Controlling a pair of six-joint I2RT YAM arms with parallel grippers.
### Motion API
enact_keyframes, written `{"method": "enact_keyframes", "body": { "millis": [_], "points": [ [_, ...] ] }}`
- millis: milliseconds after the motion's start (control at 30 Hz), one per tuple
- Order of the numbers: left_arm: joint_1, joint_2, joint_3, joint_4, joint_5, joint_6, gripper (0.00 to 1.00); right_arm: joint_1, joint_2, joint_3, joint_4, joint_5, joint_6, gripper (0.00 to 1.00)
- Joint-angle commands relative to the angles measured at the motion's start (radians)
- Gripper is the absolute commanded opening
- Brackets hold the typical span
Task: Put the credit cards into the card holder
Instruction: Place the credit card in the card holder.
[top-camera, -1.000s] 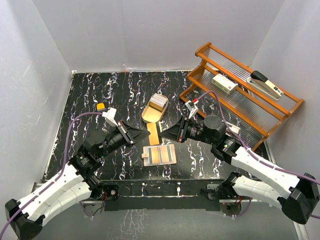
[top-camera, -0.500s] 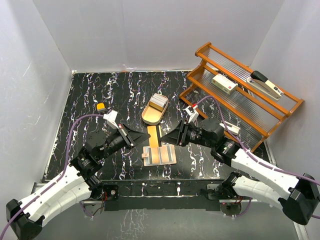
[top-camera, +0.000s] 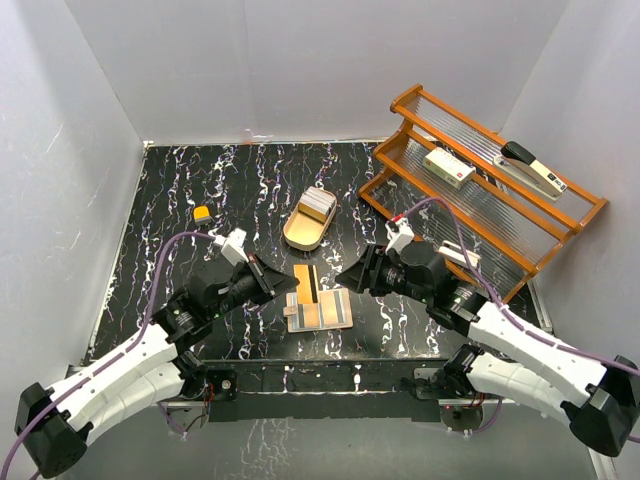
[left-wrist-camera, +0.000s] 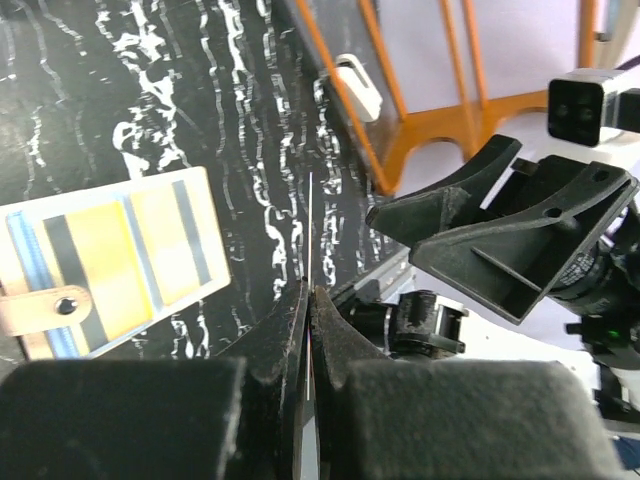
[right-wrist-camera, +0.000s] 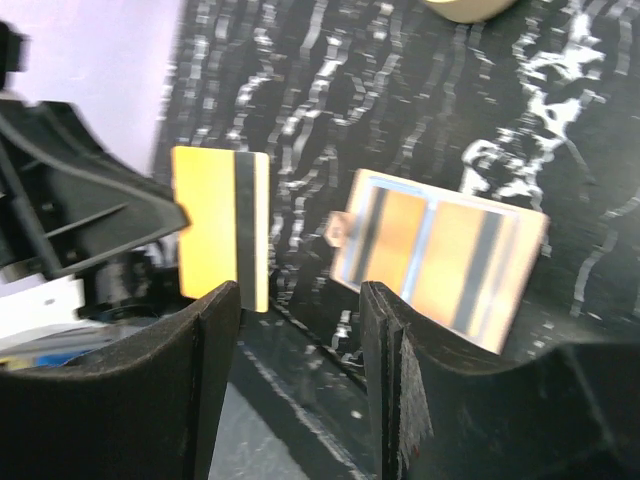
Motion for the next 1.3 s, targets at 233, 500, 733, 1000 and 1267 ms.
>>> {"method": "enact_keyframes", "body": {
  "millis": [233,500,733,1000,1267],
  "points": [
    [0.002,0.141,0.016,-0.026,-0.040,0.063,0.00,0.001,0.177,0.092,-0.154,0.218,-0.185,0.46],
    [0.024,0.270,-0.011,0.055,0.007,0.089,0.00,0.001,0.331,0.085,-0.098,0.217,-0.218,0.45],
    [0.059,0.366,-0.058,0.172,0.098,0.074,0.00,0.002,0.458,0.085,-0.029,0.148,-0.220,0.41],
    [0.078,0.412,-0.106,0.266,0.147,0.073,0.00,0.002,0.514,0.070,0.009,0.139,-0.216,0.40],
    [0.082,0.467,-0.118,0.314,0.173,0.079,0.00,0.003,0.556,0.065,0.017,0.132,-0.215,0.35]
  ]
}}
